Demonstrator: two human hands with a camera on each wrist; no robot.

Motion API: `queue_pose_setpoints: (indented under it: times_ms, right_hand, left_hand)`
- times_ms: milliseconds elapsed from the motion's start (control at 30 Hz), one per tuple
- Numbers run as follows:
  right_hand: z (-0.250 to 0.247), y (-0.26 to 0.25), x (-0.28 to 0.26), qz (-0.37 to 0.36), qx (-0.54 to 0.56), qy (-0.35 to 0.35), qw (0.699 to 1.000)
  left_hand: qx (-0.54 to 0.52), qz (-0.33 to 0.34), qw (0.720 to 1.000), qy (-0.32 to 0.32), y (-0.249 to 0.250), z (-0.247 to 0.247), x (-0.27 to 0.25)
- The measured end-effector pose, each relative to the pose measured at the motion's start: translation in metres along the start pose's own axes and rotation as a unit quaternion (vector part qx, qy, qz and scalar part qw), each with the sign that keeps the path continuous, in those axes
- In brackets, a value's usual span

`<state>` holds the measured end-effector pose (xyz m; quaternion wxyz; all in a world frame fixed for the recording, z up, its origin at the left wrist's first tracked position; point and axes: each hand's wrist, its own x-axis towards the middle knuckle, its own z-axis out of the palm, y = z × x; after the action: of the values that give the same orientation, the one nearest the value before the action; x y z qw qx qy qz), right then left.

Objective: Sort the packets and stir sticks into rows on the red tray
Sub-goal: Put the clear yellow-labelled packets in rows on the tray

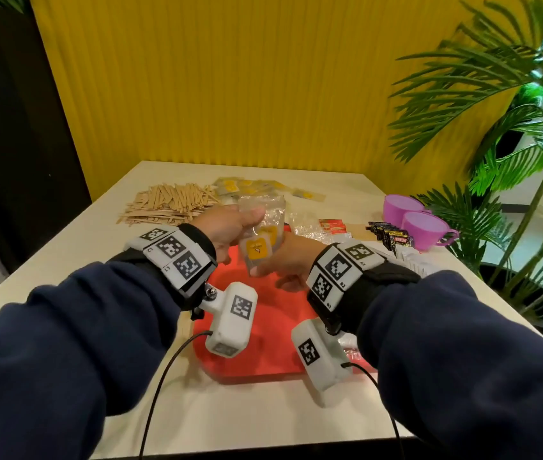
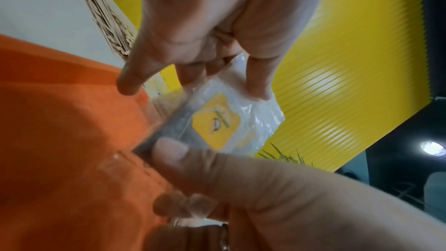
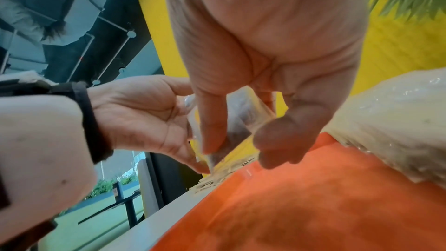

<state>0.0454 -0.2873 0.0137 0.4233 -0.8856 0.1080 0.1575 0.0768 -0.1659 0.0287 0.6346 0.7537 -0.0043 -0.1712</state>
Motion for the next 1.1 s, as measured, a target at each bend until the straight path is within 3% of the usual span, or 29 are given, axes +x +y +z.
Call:
queue_pose_setpoints:
  times_ms: [333, 533, 733, 967, 1033, 1100]
  right_hand:
    - [-0.005, -0.010, 0.034, -0.018, 0.256, 0.028, 0.966]
    - [-0.022, -0.013, 0.054, 0.046, 0.214, -0.022, 0.976]
    - [-0.030, -0.008, 0.072, 0.055, 0.230, -0.069, 0.969]
    - [-0.043, -0.009, 0.077, 0.001, 0.128, -0.036, 0.991]
    - [-0.054, -0.019, 0.067, 0.013, 0.016, -0.029, 0.999]
    - [-0.066, -0.025, 0.063, -0.060, -0.218, 0.006, 0.974]
  left_hand:
    - [-0.128, -0.079, 0.988, -0.042, 0.012, 0.012, 0.031]
    - [-0.128, -0.098, 0.986, -0.043, 0.009, 0.018, 0.049]
    - [-0.104, -0.104, 0.988, -0.049, 0.000, 0.024, 0.068]
    - [-0.162, -0.127, 0.975, -0.079, -0.002, 0.024, 0.086]
    - [-0.169, -0.136, 0.973, -0.079, -0.006, 0.024, 0.091]
    - [-0.166, -0.146, 0.972, -0.076, -0.009, 0.023, 0.096]
